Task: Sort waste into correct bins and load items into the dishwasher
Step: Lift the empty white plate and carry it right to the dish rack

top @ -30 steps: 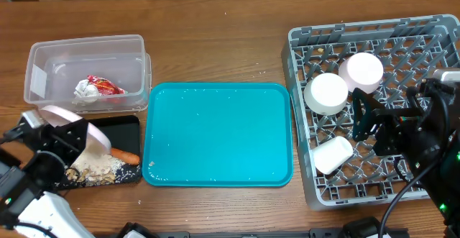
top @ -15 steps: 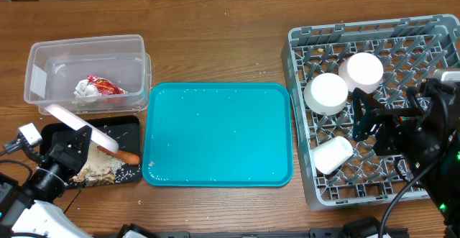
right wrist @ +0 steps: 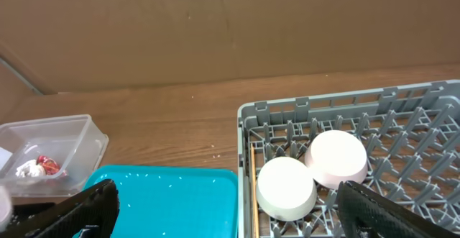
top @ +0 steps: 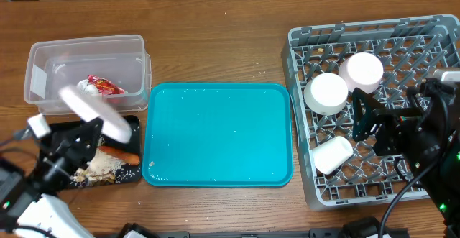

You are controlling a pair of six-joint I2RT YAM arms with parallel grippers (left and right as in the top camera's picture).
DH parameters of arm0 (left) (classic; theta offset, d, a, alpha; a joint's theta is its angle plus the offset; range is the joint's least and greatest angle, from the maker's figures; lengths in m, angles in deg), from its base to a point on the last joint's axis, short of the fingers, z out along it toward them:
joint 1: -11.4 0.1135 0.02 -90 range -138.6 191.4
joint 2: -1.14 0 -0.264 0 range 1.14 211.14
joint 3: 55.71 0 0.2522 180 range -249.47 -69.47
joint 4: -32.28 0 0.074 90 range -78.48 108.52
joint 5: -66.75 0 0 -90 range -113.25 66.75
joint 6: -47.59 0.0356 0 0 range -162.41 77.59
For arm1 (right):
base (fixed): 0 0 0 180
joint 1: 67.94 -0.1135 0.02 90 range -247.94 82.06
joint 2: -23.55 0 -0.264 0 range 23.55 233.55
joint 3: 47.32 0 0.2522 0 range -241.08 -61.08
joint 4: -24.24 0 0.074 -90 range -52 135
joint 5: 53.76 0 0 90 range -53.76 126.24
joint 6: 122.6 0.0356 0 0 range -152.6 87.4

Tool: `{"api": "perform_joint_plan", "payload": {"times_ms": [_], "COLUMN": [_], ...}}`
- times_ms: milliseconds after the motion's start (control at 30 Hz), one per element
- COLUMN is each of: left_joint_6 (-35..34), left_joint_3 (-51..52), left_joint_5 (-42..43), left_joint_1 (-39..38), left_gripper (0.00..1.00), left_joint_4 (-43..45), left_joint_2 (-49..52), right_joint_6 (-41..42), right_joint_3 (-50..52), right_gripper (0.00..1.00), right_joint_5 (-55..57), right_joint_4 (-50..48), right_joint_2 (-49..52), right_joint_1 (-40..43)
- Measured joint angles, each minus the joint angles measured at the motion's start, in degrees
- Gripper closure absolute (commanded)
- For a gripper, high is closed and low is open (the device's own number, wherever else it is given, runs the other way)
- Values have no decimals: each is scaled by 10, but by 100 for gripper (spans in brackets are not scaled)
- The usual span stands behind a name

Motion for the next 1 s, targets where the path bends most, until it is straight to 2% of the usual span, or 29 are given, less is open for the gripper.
{"api": "perform_joint_plan", "payload": {"times_ms": [133, 200, 233, 267, 333, 400, 500, 700, 833, 1000], "left_joint_6": [-95, -179, -243, -274, -370, -438, -528, -687, -750, -784], "left_joint_3": [5, 5, 7, 5, 3, 0, -4, -17, -58, -125], "left_joint_5": [15, 2, -16, -26, -69, -109, -176, -282, -334, -376], "left_joint_1": [-111, -188, -244, -276, -378, -461, -572, -759, -842, -903], "left_gripper": [96, 96, 96, 96, 96, 96, 96, 96, 96, 96], "left_joint_4": [189, 330, 438, 480, 622, 699, 817, 1084, 1142, 1133], "left_joint_2": [0, 0, 1, 2, 9, 26, 85, 290, 393, 461], "right_joint_6": [0, 0, 0, 0, 0, 0, 0, 0, 0, 0], "right_joint_3": [0, 0, 0, 0, 0, 0, 0, 0, 0, 0], "right_gripper": [0, 0, 0, 0, 0, 0, 0, 0, 0, 0], "right_joint_5": [0, 0, 0, 0, 0, 0, 0, 0, 0, 0], "right_joint_4": [0, 0, -1, 1, 0, -1, 0, 0, 0, 0], "right_joint_2": [0, 0, 0, 0, 0, 0, 0, 0, 0, 0], "right_joint_1": [0, 0, 0, 0, 0, 0, 0, 0, 0, 0]}}
